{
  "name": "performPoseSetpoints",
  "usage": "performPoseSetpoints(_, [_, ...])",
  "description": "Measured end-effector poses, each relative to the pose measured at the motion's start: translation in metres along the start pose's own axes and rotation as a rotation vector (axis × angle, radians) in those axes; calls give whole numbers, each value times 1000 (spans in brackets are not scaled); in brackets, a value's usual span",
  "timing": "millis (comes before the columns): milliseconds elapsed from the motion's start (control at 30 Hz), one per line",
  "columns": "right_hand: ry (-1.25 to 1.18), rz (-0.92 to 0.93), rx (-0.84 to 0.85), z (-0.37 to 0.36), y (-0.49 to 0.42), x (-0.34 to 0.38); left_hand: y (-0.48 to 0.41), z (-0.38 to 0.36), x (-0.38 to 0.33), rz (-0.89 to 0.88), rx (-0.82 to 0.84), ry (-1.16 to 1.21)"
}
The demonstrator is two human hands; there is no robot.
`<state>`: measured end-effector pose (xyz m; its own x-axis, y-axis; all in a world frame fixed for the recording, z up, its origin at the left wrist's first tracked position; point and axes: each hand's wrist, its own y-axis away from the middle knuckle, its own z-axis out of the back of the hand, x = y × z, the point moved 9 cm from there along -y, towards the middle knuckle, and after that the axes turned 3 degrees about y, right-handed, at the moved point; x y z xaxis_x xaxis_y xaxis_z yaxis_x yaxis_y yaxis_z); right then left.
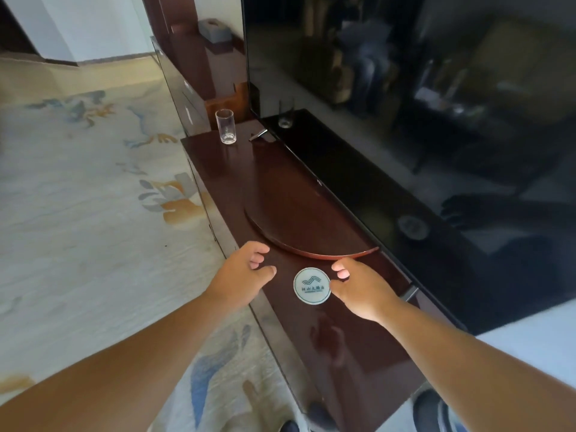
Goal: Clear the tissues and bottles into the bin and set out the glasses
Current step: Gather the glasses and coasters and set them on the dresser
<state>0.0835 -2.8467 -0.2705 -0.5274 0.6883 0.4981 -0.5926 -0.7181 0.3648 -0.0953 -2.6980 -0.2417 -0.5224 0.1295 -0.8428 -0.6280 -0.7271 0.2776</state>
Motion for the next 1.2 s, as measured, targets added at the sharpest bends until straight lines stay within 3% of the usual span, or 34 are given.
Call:
performPoseSetpoints(667, [170, -122, 65, -64, -71, -16, -71, -37, 56, 53, 190, -54])
performPoseSetpoints(1200, [345, -173, 50, -82, -87, -21, -94, -39, 76, 72, 212, -69])
